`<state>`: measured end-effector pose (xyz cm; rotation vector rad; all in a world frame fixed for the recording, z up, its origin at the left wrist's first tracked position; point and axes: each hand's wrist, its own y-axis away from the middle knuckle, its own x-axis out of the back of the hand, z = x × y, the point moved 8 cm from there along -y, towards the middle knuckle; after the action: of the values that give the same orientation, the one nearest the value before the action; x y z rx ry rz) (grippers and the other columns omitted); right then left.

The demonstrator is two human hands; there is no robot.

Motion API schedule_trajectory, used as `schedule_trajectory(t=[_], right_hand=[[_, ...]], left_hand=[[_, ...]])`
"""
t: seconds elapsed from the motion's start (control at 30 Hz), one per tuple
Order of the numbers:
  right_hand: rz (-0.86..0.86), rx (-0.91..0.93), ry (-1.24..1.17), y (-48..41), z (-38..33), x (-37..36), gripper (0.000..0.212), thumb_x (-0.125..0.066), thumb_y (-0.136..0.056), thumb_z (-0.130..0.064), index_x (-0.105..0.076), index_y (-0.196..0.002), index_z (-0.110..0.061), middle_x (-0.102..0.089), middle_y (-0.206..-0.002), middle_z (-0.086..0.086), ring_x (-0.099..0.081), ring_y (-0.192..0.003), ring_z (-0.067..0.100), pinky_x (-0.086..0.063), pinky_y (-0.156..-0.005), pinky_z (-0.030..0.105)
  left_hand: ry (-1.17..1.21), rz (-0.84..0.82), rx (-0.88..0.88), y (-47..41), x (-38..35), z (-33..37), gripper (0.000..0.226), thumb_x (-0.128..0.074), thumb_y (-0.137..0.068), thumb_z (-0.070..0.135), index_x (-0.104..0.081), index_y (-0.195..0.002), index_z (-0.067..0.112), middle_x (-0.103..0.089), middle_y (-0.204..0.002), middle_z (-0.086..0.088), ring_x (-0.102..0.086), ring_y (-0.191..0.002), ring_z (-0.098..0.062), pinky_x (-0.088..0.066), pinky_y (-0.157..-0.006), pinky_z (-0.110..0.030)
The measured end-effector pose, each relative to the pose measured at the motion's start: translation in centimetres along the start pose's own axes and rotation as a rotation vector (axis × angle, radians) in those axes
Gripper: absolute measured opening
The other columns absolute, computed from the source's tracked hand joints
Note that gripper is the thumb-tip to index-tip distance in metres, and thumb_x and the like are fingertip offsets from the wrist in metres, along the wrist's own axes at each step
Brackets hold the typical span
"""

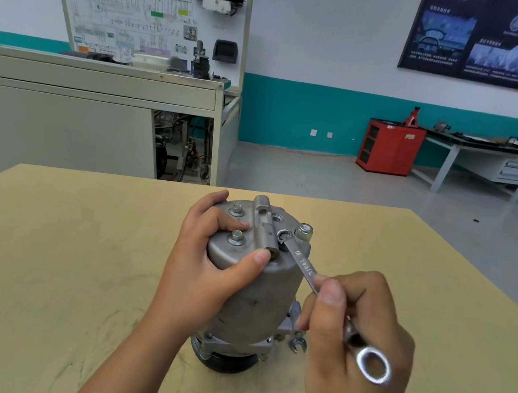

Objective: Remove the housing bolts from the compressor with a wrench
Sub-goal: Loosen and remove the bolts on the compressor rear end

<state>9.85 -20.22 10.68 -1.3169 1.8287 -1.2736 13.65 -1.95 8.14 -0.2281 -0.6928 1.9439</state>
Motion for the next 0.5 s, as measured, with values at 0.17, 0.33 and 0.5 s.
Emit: schedule_trajectory(t=[0.17,0.33,0.5], right_hand=[[0.100,-0.123,-0.006,-0.6,0.4,0.8,0.052,-0.039,-0.096,-0.051,-0.047,-0.061,-0.015,-0.056,-0.053,-0.001,-0.054,-0.047,0.025,-0.042,-0.045,0.026],[0.112,-0.146,0.060,-1.7,0.4,0.8,0.055,-0.041,-0.091,-0.061,-0.046,-0.057,-0.018,-0.058,-0.051,-0.006,-0.058,-0.052,0.030,-0.042,-0.049,0.030],[0.147,-0.178,0.004,-2.5,0.9,0.8,0.061,-0.046,-0.085,-0.066,-0.047,-0.054,-0.013,-0.058,-0.051,-0.002,-0.053,-0.049,0.031,-0.040,-0.047,0.034]], left_hand=[[0.001,-0.008,0.004,-0.1,-0.3,0.0,0.042,-0.064,-0.055,0.056,-0.060,-0.084,0.026,-0.044,-0.135,0.015,-0.041,-0.123,0.010,-0.031,-0.089,-0.001],[-0.006,-0.013,-0.002,-0.4,-0.7,0.1,0.042,-0.064,-0.055,0.056,-0.060,-0.083,0.025,-0.044,-0.133,0.018,-0.041,-0.123,0.011,-0.031,-0.090,-0.001],[-0.010,-0.009,0.000,-0.4,-0.7,0.0,0.042,-0.064,-0.055,0.056,-0.060,-0.084,0.026,-0.044,-0.133,0.019,-0.041,-0.123,0.011,-0.031,-0.088,0.000]])
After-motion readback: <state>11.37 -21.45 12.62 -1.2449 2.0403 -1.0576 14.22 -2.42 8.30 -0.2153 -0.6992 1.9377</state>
